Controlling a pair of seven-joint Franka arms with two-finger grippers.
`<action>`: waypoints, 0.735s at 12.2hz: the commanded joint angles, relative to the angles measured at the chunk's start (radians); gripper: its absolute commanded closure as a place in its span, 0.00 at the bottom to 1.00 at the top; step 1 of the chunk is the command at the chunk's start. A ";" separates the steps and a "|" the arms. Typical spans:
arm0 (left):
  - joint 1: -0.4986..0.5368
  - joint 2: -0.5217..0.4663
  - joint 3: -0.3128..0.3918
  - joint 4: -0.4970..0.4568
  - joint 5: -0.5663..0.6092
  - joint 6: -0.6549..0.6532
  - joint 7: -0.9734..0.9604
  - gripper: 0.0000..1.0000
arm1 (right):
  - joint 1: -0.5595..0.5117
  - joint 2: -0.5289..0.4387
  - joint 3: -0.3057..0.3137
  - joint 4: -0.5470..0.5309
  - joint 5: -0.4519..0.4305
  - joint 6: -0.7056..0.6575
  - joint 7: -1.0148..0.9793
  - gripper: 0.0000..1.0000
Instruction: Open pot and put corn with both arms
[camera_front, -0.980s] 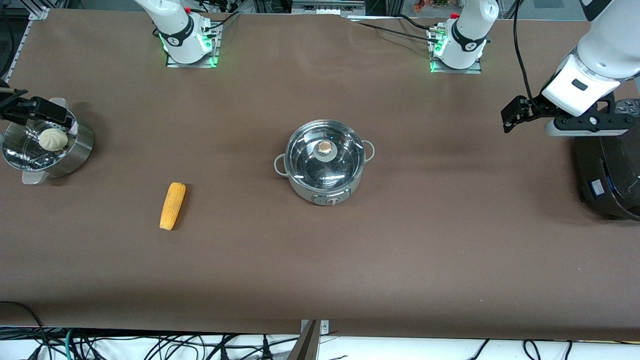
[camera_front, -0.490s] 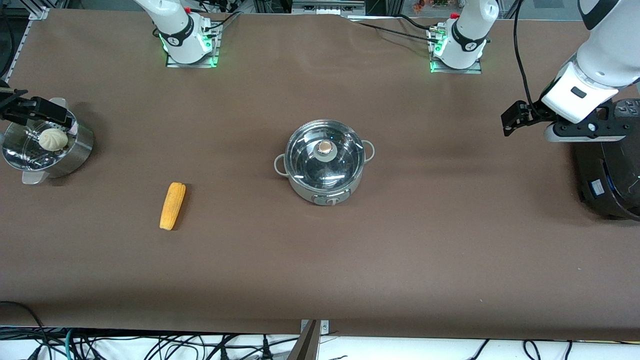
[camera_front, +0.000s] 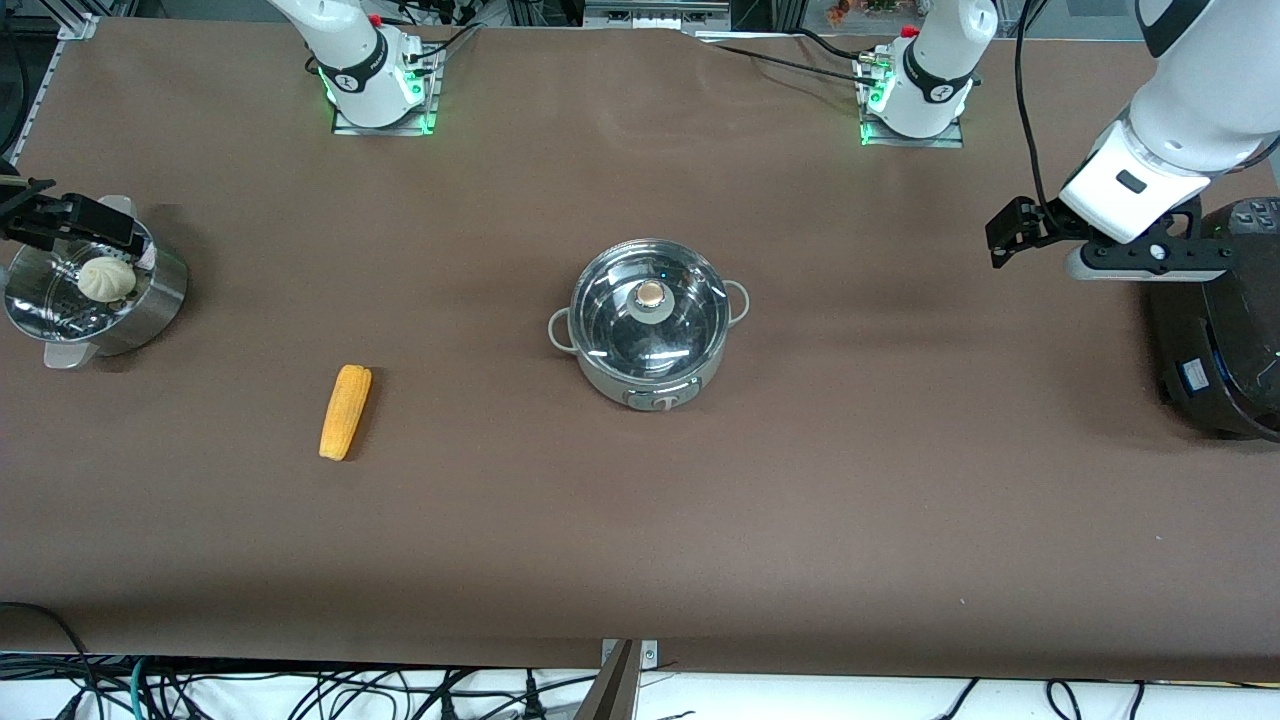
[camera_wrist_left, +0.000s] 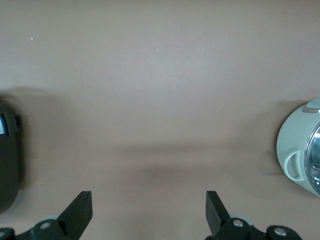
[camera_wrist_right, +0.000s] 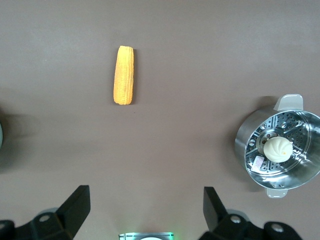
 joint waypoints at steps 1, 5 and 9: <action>-0.004 0.024 -0.001 0.034 0.016 -0.031 0.022 0.00 | -0.012 0.008 0.012 0.022 -0.007 -0.009 0.005 0.00; -0.059 0.071 -0.030 0.051 -0.023 -0.028 0.009 0.00 | -0.015 0.006 0.011 0.022 -0.010 -0.006 0.008 0.00; -0.327 0.379 -0.055 0.379 -0.045 -0.024 -0.427 0.00 | -0.010 0.132 0.011 0.020 -0.010 0.054 0.002 0.00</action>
